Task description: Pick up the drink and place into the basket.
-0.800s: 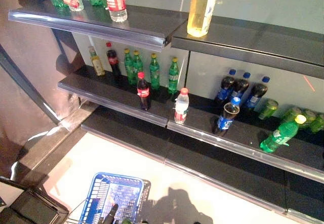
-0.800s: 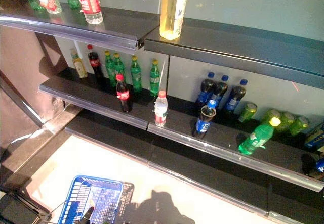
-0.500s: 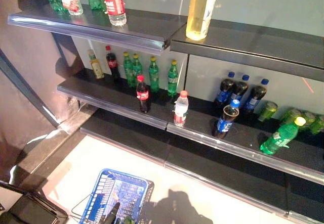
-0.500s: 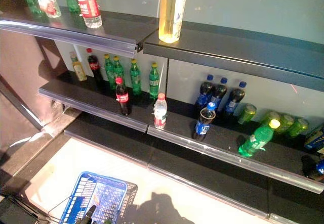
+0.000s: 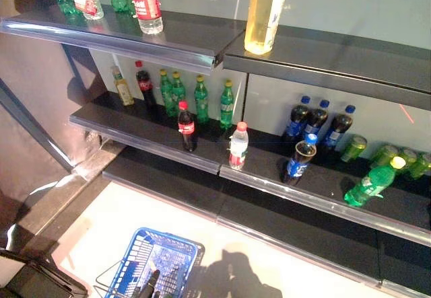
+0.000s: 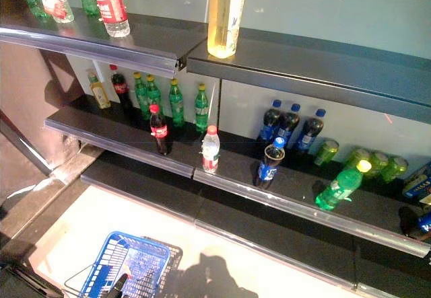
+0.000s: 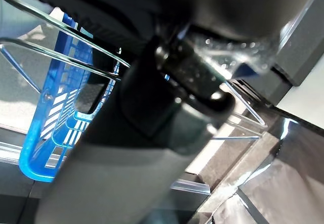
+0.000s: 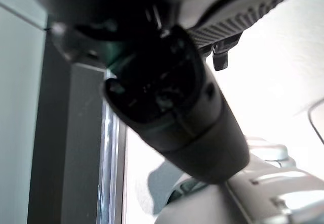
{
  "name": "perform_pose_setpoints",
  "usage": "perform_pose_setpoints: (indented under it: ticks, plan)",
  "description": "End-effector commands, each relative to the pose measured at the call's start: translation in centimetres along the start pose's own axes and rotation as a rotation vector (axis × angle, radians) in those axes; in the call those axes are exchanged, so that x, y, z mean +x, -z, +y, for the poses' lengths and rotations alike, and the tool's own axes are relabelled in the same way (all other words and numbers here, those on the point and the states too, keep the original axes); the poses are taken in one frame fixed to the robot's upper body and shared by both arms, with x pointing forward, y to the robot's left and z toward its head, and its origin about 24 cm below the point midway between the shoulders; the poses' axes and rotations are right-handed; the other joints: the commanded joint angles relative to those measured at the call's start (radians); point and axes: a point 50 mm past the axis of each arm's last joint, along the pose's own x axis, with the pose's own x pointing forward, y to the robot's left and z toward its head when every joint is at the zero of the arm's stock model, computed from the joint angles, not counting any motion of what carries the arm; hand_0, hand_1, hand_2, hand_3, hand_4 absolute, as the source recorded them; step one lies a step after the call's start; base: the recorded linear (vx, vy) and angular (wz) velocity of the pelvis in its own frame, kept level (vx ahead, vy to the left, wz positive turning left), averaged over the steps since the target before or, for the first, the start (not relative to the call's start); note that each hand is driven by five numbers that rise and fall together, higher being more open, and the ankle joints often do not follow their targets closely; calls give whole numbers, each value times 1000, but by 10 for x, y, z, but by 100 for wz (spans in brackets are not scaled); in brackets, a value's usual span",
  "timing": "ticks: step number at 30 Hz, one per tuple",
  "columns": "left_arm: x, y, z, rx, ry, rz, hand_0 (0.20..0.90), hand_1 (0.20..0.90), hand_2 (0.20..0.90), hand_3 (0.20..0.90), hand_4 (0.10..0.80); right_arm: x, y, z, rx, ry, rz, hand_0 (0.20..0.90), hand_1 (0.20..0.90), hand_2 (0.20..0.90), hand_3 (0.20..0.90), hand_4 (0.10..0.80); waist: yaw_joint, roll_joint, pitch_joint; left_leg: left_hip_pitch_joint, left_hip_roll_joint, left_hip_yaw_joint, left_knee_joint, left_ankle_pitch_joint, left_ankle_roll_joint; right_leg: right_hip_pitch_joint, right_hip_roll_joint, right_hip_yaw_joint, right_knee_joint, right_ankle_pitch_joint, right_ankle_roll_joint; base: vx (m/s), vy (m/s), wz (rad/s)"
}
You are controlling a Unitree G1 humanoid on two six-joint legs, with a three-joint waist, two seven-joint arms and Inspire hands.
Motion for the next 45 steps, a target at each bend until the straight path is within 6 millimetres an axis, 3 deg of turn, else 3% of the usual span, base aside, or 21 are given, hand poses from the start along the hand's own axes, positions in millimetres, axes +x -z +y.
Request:
perform_pose_setpoints:
  ticks: [1, 5, 6, 10, 13, 14, 15, 16, 21, 27, 29, 36, 40, 45]
  plan:
    - [8, -18, -50, 41, 235, -104, 300, 300, 300, 200, 100, 1, -60, 2, -97, 25, -285, 900, 900, 900, 900, 800, 17, -16, 27, -10, 7, 15, 19, 3, -25, 27, -36, -7, 40, -35, 33, 0, 0, 0]
    - [7, -21, -59, 53, 250, -108, 300, 300, 300, 200, 100, -16, -117, 7, -137, 18, -551, 900, 900, 900, 900, 800, 20, -28, 35, -14, 8, 9, 26, 2, -22, 26, -38, -11, 44, -33, 35, -27, -30, 0]
    - [6, -23, -58, 62, 251, -108, 300, 300, 300, 200, 100, -29, -140, 7, -146, 20, -670, 900, 900, 900, 900, 800, 19, -33, 36, -16, 9, 8, 28, 2, -21, 23, -39, -12, 46, -32, 36, -34, -38, 6]
    - [2, -27, -49, 64, 240, -119, 300, 300, 300, 200, 100, -64, -180, -12, -106, 71, -915, 900, 900, 900, 900, 800, 9, -40, 33, -15, 12, 12, 27, 0, -16, 21, -36, -12, 45, -32, 39, -21, -29, 13]
    - [1, -27, -45, 63, 236, -121, 300, 300, 300, 200, 100, -75, -190, -18, -113, 86, -1002, 900, 900, 900, 900, 800, 7, -40, 31, -14, 14, 14, 28, -1, -16, 20, -36, -12, 45, -31, 41, -2, -4, 2]
    - [-1, -28, -40, 54, 225, -127, 300, 300, 300, 200, 100, -96, -206, -27, -130, 126, -1141, 900, 900, 900, 900, 800, 3, -40, 26, -10, 17, 20, 26, -1, -17, 21, -36, -12, 45, -32, 44, 0, 0, 0]
    - [-1, -28, -40, 54, 225, -126, 300, 300, 300, 200, 100, -96, -206, -28, -131, 126, -1140, 900, 900, 900, 900, 800, 4, -40, 25, -9, 17, 20, 26, -1, -17, 21, -36, -12, 45, -32, 44, 0, 0, 0]
    - [-2, -27, -35, 47, 215, -130, 300, 300, 300, 200, 100, -114, -219, -35, -111, 146, -1240, 900, 900, 900, 900, 800, 0, -39, 22, -3, 19, 25, 23, -2, -17, 23, -37, -12, 45, -33, 45, 0, 0, 0]
    - [-7, -20, -23, 29, 186, -127, 300, 300, 300, 200, 100, -162, -238, -53, -14, 231, -1499, 900, 900, 900, 900, 800, -12, -32, 12, 6, 26, 47, 26, -6, -18, 21, -41, -11, 49, -36, 48, 25, 21, -4]
    - [-8, -17, -20, 20, 180, -125, 300, 300, 300, 200, 100, -183, -244, -63, 68, 299, -1605, 900, 900, 900, 900, 800, -15, -27, 7, 6, 29, 58, 26, -9, -19, 16, -43, -11, 52, -38, 50, 4, 7, -5]
    - [-9, -16, -17, 15, 173, -123, 300, 300, 300, 200, 100, -209, -250, -81, 217, 407, -1716, 900, 900, 900, 900, 800, -16, -20, 2, 7, 31, 71, 33, -14, -20, 13, -46, -16, 56, -40, 51, 19, 12, -3]
    - [-8, -13, -20, 36, 170, -108, 300, 300, 300, 200, 100, -217, -260, -87, 328, 415, -1728, 900, 900, 900, 900, 800, -6, -12, 6, -3, 27, 69, 58, -21, -19, 7, -47, -23, 76, -49, 44, 27, 10, -5]
    - [-8, -10, -24, 70, 187, -89, 300, 300, 300, 200, 100, -220, -272, -87, 477, 331, -1697, 900, 900, 900, 900, 800, 9, -5, 36, -37, 20, 56, 118, -33, -18, -11, -53, -34, 117, -63, 33, 55, 20, 1]
    - [-6, -8, -37, 86, 237, -80, 300, 300, 300, 200, 100, -231, -285, -86, 566, 380, -1756, 900, 900, 900, 900, 800, 21, 15, 87, -105, 8, 35, 167, -34, -14, -72, -62, -35, 158, -63, 24, -39, 33, 8]
